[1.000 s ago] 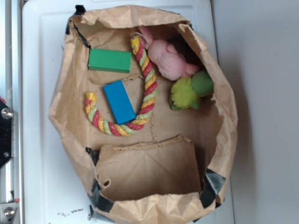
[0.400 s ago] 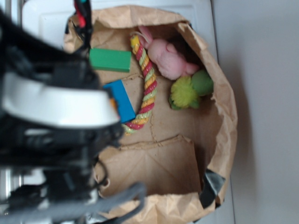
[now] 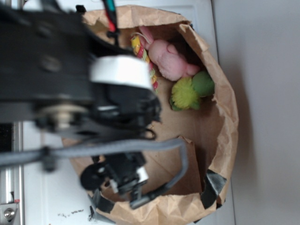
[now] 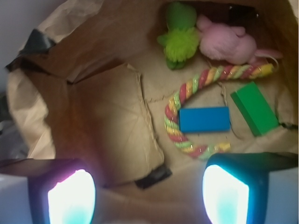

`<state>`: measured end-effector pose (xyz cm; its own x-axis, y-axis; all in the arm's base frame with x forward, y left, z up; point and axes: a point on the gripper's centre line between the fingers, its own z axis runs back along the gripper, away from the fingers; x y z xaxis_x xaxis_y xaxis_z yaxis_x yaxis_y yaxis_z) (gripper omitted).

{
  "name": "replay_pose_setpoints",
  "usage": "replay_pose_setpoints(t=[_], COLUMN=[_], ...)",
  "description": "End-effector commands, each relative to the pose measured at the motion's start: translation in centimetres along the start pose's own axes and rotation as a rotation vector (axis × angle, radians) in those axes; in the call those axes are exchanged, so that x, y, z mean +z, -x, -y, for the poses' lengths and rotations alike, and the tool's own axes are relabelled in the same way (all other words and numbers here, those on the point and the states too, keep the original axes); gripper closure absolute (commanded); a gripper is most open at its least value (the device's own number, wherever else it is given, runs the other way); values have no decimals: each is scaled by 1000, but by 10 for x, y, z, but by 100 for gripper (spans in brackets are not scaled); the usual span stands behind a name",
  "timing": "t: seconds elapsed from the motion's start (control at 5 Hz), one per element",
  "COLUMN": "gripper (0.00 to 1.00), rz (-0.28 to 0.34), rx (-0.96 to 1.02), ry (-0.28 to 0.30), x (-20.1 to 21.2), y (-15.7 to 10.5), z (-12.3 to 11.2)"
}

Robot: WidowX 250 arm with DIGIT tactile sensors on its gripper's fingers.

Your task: Grab the multicolored rope.

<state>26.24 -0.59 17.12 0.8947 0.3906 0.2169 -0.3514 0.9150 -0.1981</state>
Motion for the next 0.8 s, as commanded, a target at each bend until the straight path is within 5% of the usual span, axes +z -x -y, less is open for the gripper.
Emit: replay_pose_setpoints(t=[0.0,0.2,0.6], gripper=[0,0,0], rz=[8,5,14], rx=[109,149,232], ry=[-23,-48,-79], x=[-17,-30,-37], y=[-24,-41,-33], z=[-10,-10,-23])
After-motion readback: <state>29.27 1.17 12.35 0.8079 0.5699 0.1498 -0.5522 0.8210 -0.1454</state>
